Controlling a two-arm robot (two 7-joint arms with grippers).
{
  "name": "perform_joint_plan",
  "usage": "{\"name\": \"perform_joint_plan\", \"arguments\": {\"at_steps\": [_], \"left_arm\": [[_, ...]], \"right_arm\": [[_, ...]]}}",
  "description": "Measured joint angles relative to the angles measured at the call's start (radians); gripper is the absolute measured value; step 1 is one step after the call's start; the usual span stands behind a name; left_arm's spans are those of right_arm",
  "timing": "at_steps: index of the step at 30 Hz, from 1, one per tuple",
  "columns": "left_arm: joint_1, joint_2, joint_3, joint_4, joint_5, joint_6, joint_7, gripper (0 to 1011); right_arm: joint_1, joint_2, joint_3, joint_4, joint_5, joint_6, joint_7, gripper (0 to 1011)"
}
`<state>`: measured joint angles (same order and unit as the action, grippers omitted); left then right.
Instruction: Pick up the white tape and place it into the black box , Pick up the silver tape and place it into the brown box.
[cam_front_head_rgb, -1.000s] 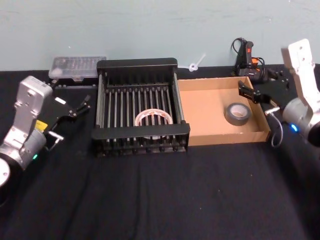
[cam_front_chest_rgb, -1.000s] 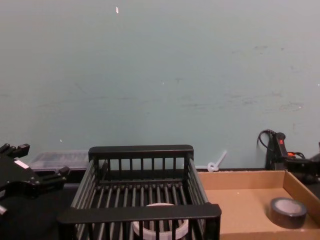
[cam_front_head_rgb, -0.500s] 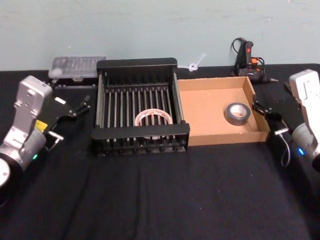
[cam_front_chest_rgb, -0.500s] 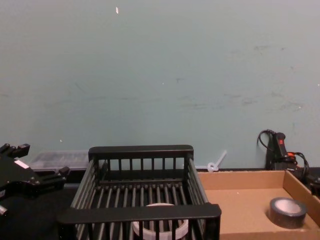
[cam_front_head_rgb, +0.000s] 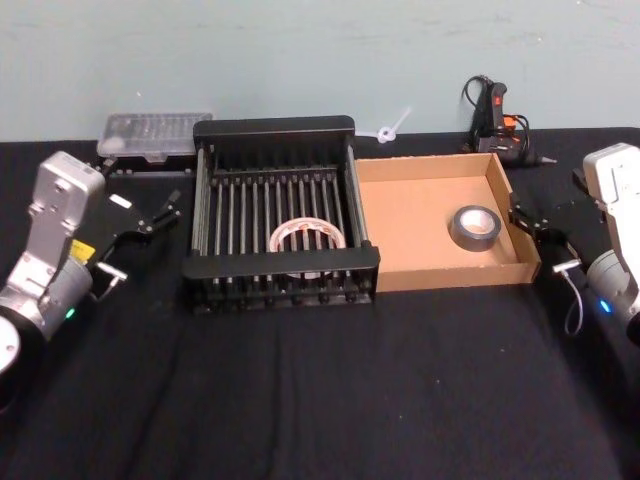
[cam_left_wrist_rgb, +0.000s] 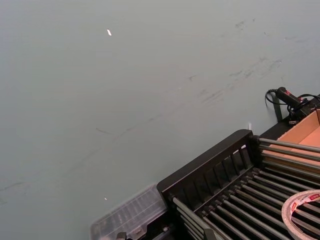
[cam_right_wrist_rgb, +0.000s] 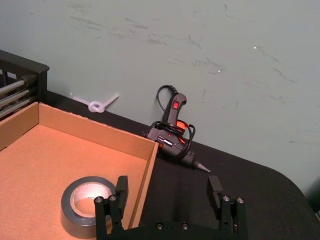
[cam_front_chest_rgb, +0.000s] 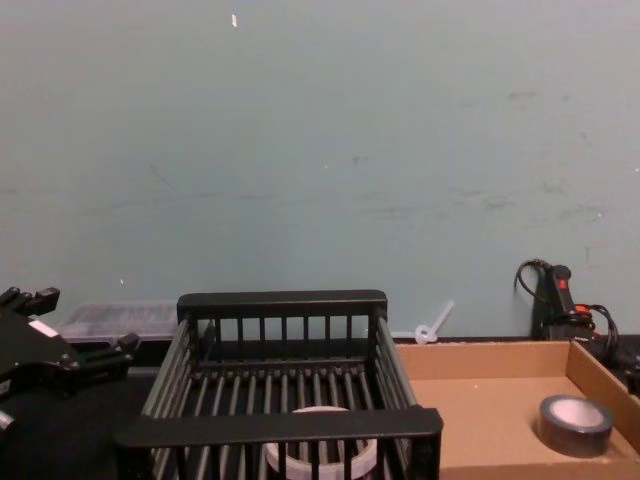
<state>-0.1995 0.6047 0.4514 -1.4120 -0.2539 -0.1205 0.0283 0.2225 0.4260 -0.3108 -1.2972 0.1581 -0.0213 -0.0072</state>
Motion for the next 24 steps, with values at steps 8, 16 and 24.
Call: {"name": "perform_joint_plan", "arguments": {"at_steps": [8,16,24], "left_arm": [[0.000,0.000,0.000,0.000,0.000,0.000,0.000,1001],[0.000,0.000,0.000,0.000,0.000,0.000,0.000,1001],[0.000,0.000,0.000,0.000,0.000,0.000,0.000,1001]], "right_arm": [[0.001,0.001,-0.002,0.001,0.000,0.000,0.000,1002],[0.002,0.002,-0.003,0.001,0.000,0.000,0.001,1002],[0.002,0.002,-0.004,0.001,0.000,0.000,0.001,1002]]}}
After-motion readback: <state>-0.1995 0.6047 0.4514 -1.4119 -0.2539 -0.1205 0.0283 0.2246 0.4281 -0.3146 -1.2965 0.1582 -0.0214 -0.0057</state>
